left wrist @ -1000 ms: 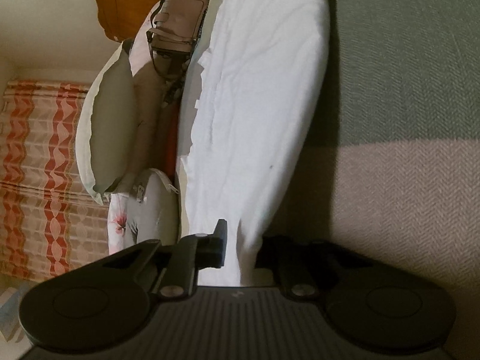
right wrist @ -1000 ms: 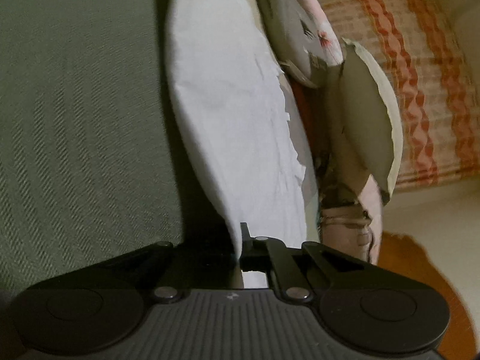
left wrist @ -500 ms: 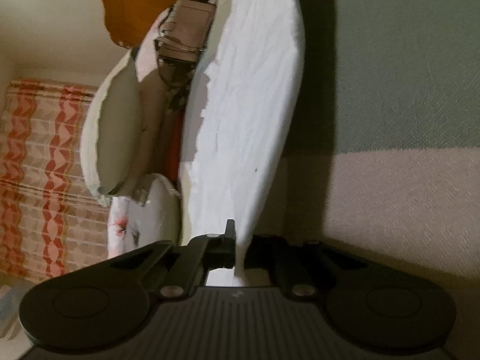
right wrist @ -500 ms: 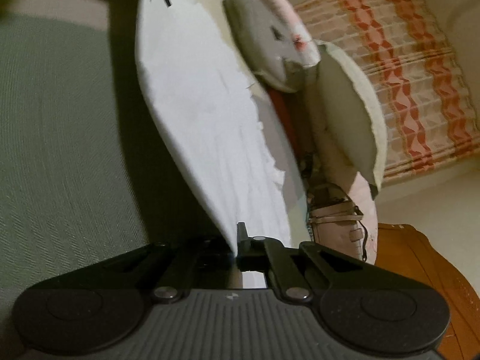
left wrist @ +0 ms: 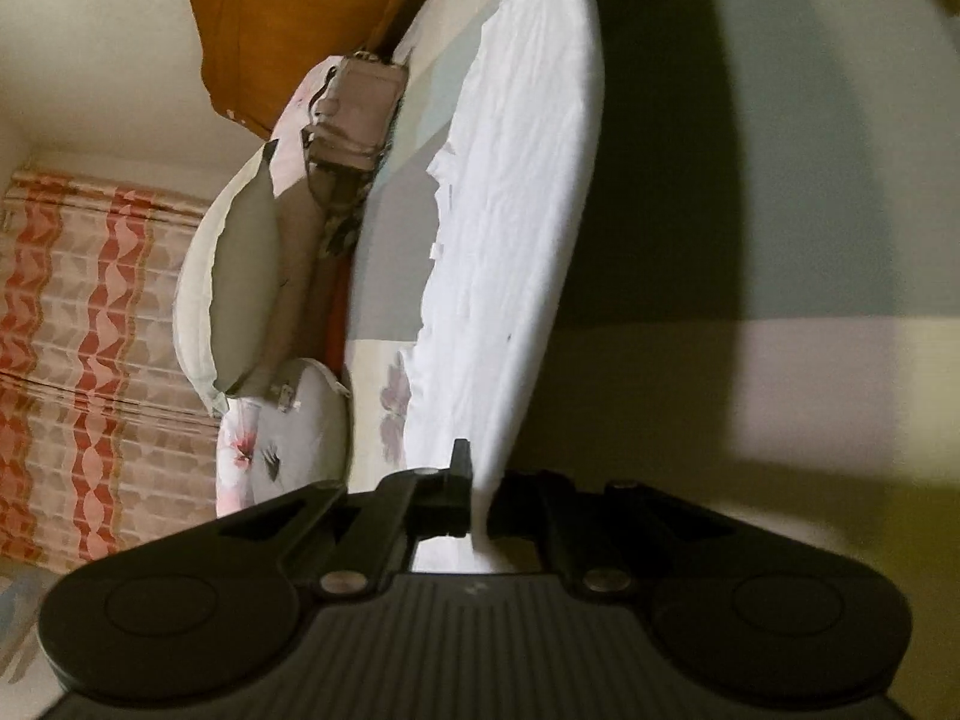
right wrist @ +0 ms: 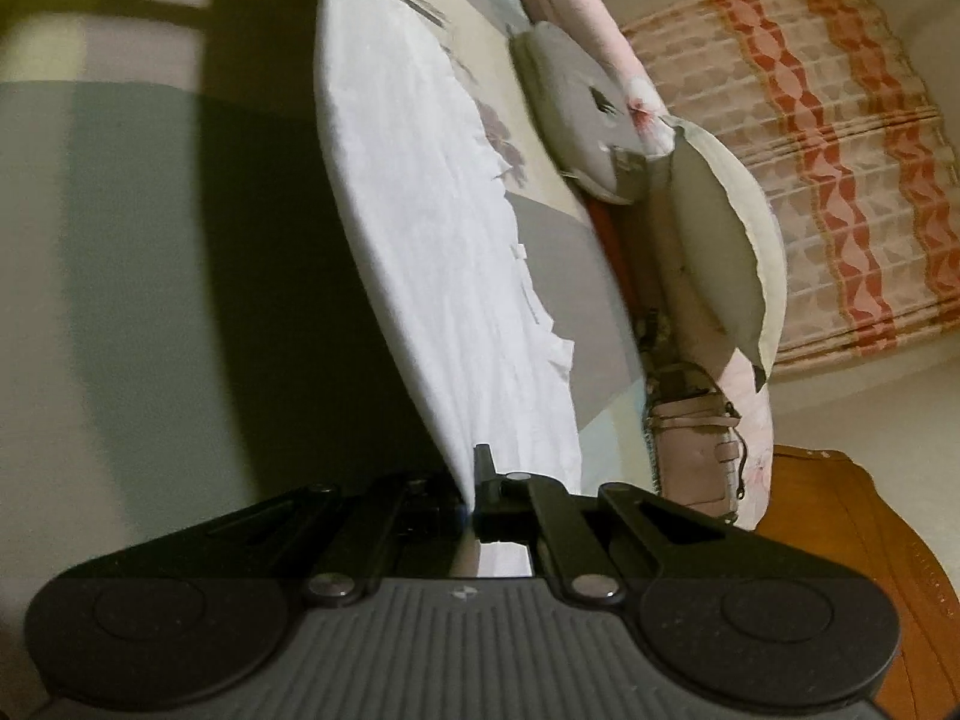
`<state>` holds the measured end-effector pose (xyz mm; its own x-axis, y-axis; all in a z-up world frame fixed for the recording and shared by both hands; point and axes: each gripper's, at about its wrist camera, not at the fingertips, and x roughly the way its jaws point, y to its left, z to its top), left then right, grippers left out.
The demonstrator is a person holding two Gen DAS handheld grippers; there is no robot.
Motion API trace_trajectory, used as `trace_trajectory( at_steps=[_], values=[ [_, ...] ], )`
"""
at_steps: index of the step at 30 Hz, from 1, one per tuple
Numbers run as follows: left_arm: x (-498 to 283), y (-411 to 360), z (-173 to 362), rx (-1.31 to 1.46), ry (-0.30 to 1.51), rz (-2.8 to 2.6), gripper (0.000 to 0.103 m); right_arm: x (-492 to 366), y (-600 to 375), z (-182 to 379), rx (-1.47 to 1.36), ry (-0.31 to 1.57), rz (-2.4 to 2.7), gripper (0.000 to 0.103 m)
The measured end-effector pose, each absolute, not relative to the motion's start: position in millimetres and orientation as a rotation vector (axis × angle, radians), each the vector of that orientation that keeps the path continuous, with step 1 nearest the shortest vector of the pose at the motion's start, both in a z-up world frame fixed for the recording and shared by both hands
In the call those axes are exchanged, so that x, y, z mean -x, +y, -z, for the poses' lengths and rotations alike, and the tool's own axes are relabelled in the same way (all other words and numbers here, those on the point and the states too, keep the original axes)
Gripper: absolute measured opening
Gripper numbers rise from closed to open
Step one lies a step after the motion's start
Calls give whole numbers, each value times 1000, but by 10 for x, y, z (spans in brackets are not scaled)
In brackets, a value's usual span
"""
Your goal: Fold clothes
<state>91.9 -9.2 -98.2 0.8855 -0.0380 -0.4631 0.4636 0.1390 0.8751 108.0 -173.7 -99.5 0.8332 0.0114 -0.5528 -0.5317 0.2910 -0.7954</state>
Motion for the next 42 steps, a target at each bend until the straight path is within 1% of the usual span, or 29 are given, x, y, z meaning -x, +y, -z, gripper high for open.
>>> trace_trajectory(
  at_steps=[6,13,14,15,16,19,21,22,26,29,30,32,34,37,38,39,40,42],
  values=[
    [-394,-99,997,-1379,400,398,1,-545,-1732,976,1220,525,-423,5],
    [-92,-129,1157,-1412,413,417,2,-246,-1730,1103,1161,576,-430,6],
    [-96,-116,1189,-1403,438,420,4,-235,-1732,1137,1146,595,-437,9],
    [-100,-103,1220,-1391,465,422,10,-221,-1741,1166,1127,620,-448,11],
    [-92,-87,1231,-1383,492,426,11,-202,-1753,1191,1107,642,-458,13],
    [34,16,1141,-1317,532,445,11,-113,-1855,1170,1064,674,-461,16],
    [108,151,1001,-1220,606,475,11,-51,-2013,1065,1001,722,-470,24],
    [142,221,927,-1174,638,487,11,-19,-2091,1017,976,744,-479,30],
    [61,506,512,-954,678,467,11,93,-2356,811,916,786,-476,31],
    [-131,639,300,-812,668,429,12,20,-2437,651,821,761,-450,32],
    [-193,638,305,-784,667,422,15,-18,-2449,607,784,746,-440,33],
    [-283,598,409,-746,687,418,18,-108,-2461,563,709,722,-418,41],
    [-328,609,526,-703,713,411,18,-229,-2472,578,623,715,-410,41],
    [-311,730,718,-627,760,393,18,-366,-2534,771,505,774,-394,42],
    [-305,770,782,-601,775,388,20,-381,-2582,835,464,789,-386,43],
    [-278,850,774,-573,789,375,25,-369,-2655,889,418,795,-375,46],
    [-265,929,751,-561,808,346,28,-362,-2725,909,377,806,-358,53],
    [-240,1058,695,-557,819,292,38,-357,-2863,882,304,838,-315,55]
  ],
)
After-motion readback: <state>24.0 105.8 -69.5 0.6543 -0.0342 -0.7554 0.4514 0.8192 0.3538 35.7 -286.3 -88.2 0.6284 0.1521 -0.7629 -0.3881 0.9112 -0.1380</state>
